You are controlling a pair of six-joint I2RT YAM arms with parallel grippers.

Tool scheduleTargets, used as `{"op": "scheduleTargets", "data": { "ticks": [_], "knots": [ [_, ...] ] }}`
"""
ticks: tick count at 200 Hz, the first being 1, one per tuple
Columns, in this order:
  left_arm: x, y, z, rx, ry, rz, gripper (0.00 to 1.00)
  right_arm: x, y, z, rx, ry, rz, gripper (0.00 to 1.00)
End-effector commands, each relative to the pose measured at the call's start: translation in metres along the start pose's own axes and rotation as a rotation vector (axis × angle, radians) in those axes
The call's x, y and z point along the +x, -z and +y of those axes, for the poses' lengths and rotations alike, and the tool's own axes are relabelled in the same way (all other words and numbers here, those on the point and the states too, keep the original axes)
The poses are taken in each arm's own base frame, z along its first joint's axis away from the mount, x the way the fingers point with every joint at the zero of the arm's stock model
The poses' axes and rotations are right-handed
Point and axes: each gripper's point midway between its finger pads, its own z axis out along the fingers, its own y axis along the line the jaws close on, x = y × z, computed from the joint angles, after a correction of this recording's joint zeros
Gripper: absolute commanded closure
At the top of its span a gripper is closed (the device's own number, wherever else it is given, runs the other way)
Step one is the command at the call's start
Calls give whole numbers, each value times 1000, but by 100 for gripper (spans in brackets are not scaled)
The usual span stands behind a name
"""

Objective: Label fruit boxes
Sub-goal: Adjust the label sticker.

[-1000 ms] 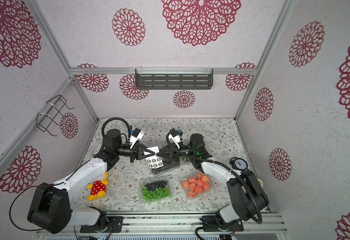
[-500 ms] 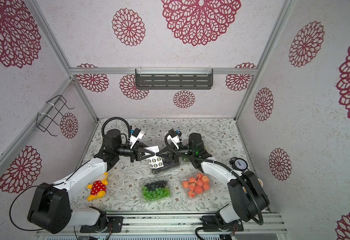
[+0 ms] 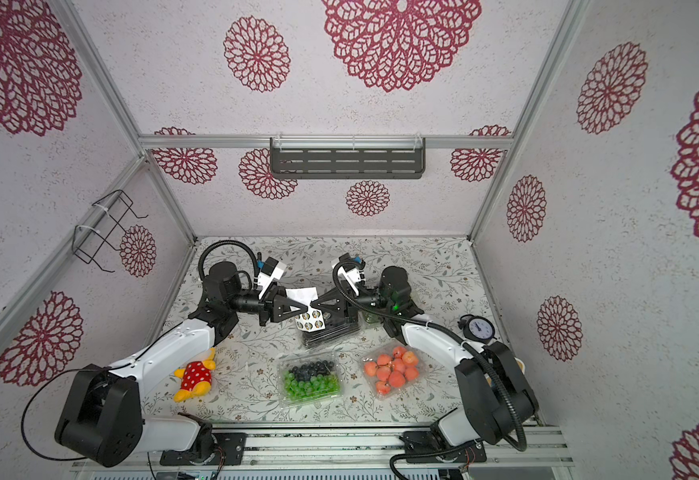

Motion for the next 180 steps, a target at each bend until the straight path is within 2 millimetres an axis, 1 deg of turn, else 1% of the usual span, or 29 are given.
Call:
{"op": "scheduleTargets", "data": {
  "ticks": [1, 48, 60, 66, 83, 114, 180],
  "knots": [
    [-6, -1, -5, 21, -44, -4, 87, -4, 0, 8, -32, 42, -8, 100],
    [-9, -2, -7, 31, -53, -2, 88, -4, -1, 7, -33, 41, -4, 100],
    [-8, -3, -6, 31, -51, -1, 97, -3, -1, 6, -36, 39, -2, 100],
    [-9, -3, -6, 31, -49, -1, 99, -3, -1, 7, -43, 40, 0, 100],
    [-8, -3, -4, 30, -41, 1, 99, -4, -1, 12, -70, 34, -6, 100],
    [-9, -5, -3, 35, -45, 2, 100, -1, -4, 11, -83, 21, 5, 100],
    [-9, -5, -3, 50, -38, 10, 100, 4, -8, 21, -128, 17, 28, 100]
  ]
}}
